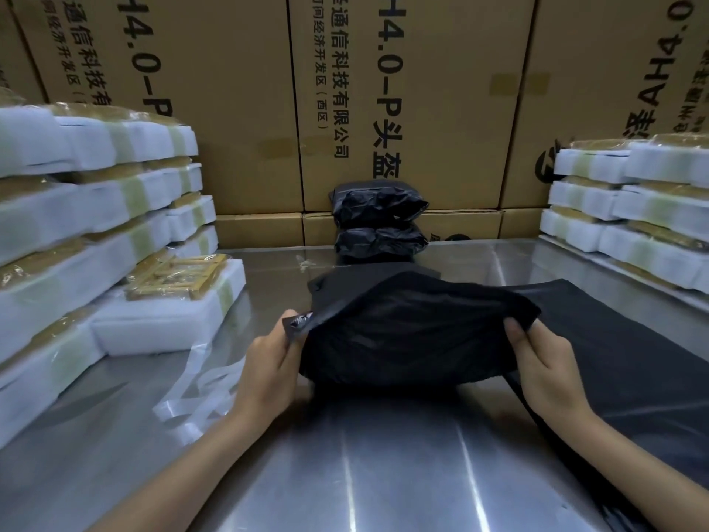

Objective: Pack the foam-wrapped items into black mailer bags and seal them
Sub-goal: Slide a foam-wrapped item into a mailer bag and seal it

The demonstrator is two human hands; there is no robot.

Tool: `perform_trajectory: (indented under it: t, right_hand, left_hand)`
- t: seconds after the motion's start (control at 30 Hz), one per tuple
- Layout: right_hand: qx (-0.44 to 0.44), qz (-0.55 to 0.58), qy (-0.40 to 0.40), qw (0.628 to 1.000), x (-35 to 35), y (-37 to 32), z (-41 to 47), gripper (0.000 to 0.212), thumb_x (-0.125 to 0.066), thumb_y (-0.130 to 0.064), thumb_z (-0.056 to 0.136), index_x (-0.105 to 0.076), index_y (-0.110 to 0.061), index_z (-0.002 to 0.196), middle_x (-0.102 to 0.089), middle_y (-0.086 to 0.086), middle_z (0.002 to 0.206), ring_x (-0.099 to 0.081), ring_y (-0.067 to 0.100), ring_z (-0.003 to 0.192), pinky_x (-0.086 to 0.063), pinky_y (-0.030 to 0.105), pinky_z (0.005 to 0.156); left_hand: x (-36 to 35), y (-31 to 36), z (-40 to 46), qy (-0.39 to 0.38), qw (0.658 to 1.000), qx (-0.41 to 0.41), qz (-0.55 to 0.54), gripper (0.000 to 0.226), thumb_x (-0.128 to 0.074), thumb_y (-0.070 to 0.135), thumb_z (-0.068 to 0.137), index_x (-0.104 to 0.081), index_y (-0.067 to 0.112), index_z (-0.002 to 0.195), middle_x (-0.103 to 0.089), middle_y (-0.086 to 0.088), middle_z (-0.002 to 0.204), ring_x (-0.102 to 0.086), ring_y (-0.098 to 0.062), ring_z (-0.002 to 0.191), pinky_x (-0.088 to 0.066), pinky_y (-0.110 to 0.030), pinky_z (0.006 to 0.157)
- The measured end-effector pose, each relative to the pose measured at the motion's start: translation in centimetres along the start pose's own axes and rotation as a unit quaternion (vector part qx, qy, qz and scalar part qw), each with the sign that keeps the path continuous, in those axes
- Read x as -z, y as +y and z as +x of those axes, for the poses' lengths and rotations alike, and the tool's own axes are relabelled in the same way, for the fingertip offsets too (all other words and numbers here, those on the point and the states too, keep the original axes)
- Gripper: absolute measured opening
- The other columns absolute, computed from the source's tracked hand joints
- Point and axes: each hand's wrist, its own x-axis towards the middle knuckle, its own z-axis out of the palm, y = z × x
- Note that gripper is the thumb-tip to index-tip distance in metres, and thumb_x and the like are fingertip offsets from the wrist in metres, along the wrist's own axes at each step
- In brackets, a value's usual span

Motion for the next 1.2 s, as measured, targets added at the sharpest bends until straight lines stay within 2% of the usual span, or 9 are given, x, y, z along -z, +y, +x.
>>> perform_trajectory:
  t: [0.1,0.2,0.33,0.4,0.5,0.63,0.77,0.97,1.2]
  right_hand:
    - [-0.017,0.043,0.023,0.999,-0.3,-0.3,0.0,0.031,-0.044,-0.034,0.093,-0.061,-0.015,0.076,-0.062,0.002,0.064,-0.054,-0.001,0.06,-0.038,0.009,0.053]
    - [-0.04,0.063,0.02,0.997,-0.5,-0.3,0.0,0.02,-0.043,-0.036,0.093,-0.06,-0.031,0.083,-0.067,-0.02,0.076,-0.057,-0.01,0.069,-0.041,0.006,0.06]
    - [-0.034,0.01,-0.015,0.999,0.3,-0.3,-0.4,0.023,-0.045,-0.036,0.094,-0.058,-0.039,0.075,-0.067,-0.018,0.073,-0.058,-0.007,0.065,-0.041,0.011,0.056]
    - [-0.021,-0.031,-0.04,0.999,1.0,-0.6,-0.6,0.017,-0.048,-0.043,0.089,-0.059,-0.048,0.077,-0.068,-0.017,0.077,-0.062,-0.004,0.069,-0.044,0.014,0.057]
    - [-0.014,-0.069,-0.056,0.996,2.0,-1.0,-0.8,0.013,-0.059,-0.05,0.072,-0.059,-0.051,0.085,-0.068,-0.016,0.079,-0.064,0.001,0.075,-0.047,0.017,0.062]
    - [0.033,0.021,-0.022,0.999,2.4,-2.8,-0.4,0.037,-0.067,-0.036,0.068,-0.051,-0.034,0.101,-0.065,-0.015,0.083,-0.063,0.0,0.079,-0.046,0.009,0.071]
    - [0.088,0.043,0.047,0.994,1.9,-4.8,0.3,0.023,-0.065,-0.033,0.078,-0.049,-0.037,0.095,-0.062,-0.021,0.086,-0.06,0.0,0.082,-0.046,0.01,0.077]
    - [0.102,-0.015,0.103,0.989,1.0,-5.6,2.1,0.02,-0.055,-0.017,0.096,-0.048,-0.033,0.084,-0.055,-0.028,0.08,-0.05,-0.011,0.073,-0.037,0.001,0.065]
    - [0.03,-0.099,0.066,0.992,-1.3,-3.7,6.0,0.02,-0.054,-0.036,0.095,-0.05,-0.024,0.079,-0.054,-0.01,0.073,-0.051,0.004,0.069,-0.041,0.024,0.059]
  left_hand:
    - [-0.6,0.8,-0.2,0.043,0.997,0.054,-0.034,0.044,-0.044,0.028,0.1,-0.037,0.022,0.057,-0.045,0.014,0.045,-0.037,-0.003,0.042,-0.022,-0.016,0.041]
    - [-1.1,1.6,-0.6,0.023,0.99,0.105,-0.089,0.046,-0.038,0.047,0.092,-0.052,0.007,0.076,-0.056,0.009,0.057,-0.047,-0.004,0.053,-0.036,-0.021,0.05]
    - [-1.3,2.0,-1.7,-0.006,0.978,0.189,-0.092,0.063,-0.034,0.059,0.087,-0.048,-0.002,0.085,-0.056,-0.021,0.079,-0.059,-0.034,0.075,-0.053,-0.047,0.056]
    - [-1.0,2.3,-1.9,-0.019,0.975,0.2,-0.091,0.064,-0.032,0.064,0.084,-0.054,0.004,0.087,-0.059,-0.015,0.079,-0.061,-0.029,0.073,-0.056,-0.033,0.053]
    - [-0.5,3.0,-2.0,-0.03,0.958,0.245,-0.146,0.046,-0.033,0.066,0.082,-0.063,0.031,0.078,-0.064,0.003,0.078,-0.066,-0.017,0.07,-0.057,-0.038,0.049]
    - [0.7,3.5,-2.0,-0.026,0.979,0.175,-0.099,0.055,-0.03,0.069,0.089,-0.055,0.022,0.076,-0.059,0.005,0.072,-0.058,-0.007,0.067,-0.046,-0.034,0.056]
    - [1.3,4.8,-1.3,0.035,0.988,0.111,-0.099,0.042,-0.038,0.067,0.084,-0.054,0.029,0.089,-0.062,0.005,0.081,-0.058,-0.008,0.076,-0.046,-0.033,0.067]
    - [1.4,6.7,1.0,0.127,0.98,0.059,-0.141,0.023,-0.05,0.044,0.09,-0.05,0.022,0.084,-0.053,0.01,0.068,-0.049,-0.003,0.059,-0.038,-0.017,0.05]
    - [0.8,5.5,3.2,0.179,0.976,0.094,-0.076,0.041,-0.049,0.035,0.097,-0.035,0.017,0.063,-0.034,0.009,0.053,-0.033,-0.007,0.052,-0.028,-0.018,0.049]
